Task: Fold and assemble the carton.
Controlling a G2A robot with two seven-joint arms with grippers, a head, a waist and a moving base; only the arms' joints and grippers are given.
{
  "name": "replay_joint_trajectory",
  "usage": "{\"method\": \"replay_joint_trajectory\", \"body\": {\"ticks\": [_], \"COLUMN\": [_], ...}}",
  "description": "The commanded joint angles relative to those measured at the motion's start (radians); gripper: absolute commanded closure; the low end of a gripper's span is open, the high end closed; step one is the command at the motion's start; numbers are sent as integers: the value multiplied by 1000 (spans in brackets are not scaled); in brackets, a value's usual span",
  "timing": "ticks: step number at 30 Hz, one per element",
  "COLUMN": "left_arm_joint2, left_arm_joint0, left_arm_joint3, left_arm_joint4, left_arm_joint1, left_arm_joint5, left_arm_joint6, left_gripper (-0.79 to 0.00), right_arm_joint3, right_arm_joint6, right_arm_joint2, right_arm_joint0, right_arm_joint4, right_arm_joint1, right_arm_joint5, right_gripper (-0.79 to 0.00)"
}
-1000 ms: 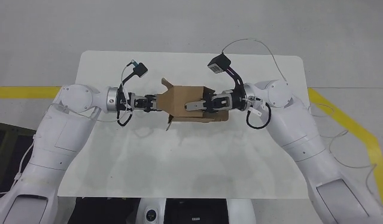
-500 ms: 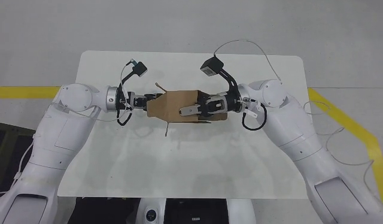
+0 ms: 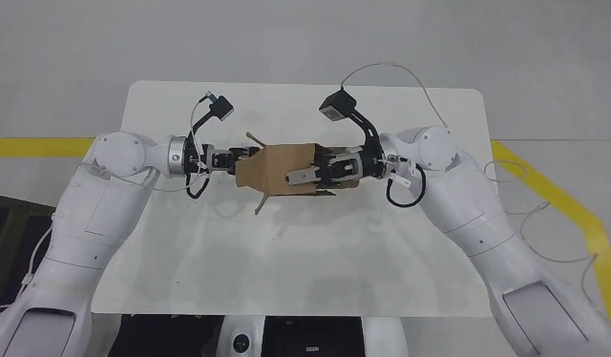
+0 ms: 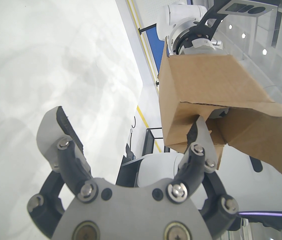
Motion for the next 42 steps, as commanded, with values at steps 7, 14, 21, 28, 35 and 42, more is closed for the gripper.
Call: {"method": "replay_joint_trajectory", "body": {"ticks": [7,14,21,28,35,42], "left_arm_joint2": [-3,14,13,-2,2,9], "left_arm_joint0": [1,13,17,8,9,16], "left_arm_joint3": [1,-27,-38,-12,-18,-34], "left_arm_joint4": [7,31,14,12,17,12], "left_arm_joint1": [2,2,4,6,6,7], "left_arm_joint5": [-6,-13,-7,-7,-13,-10], "left_arm_joint6": [4,-10,-12,6,5,-7], "left_gripper": [-785,-785,-785,-785,-785,-785], "right_arm_joint3": [53,68,51,47,41,53], "right_arm_joint6": [-69,-168,-183,-119,-42,-46], "right_arm_joint2": [59,100,82,60,29,15], "right_arm_joint0": [-10,-38,-42,-28,-11,2], "right_arm_joint4": [17,-8,-92,-107,-93,-98], "right_arm_joint1": [7,10,8,4,-4,-12], "right_arm_joint5": [-69,-102,-70,-34,-10,-13], "right_gripper": [0,0,0,0,0,0]}}
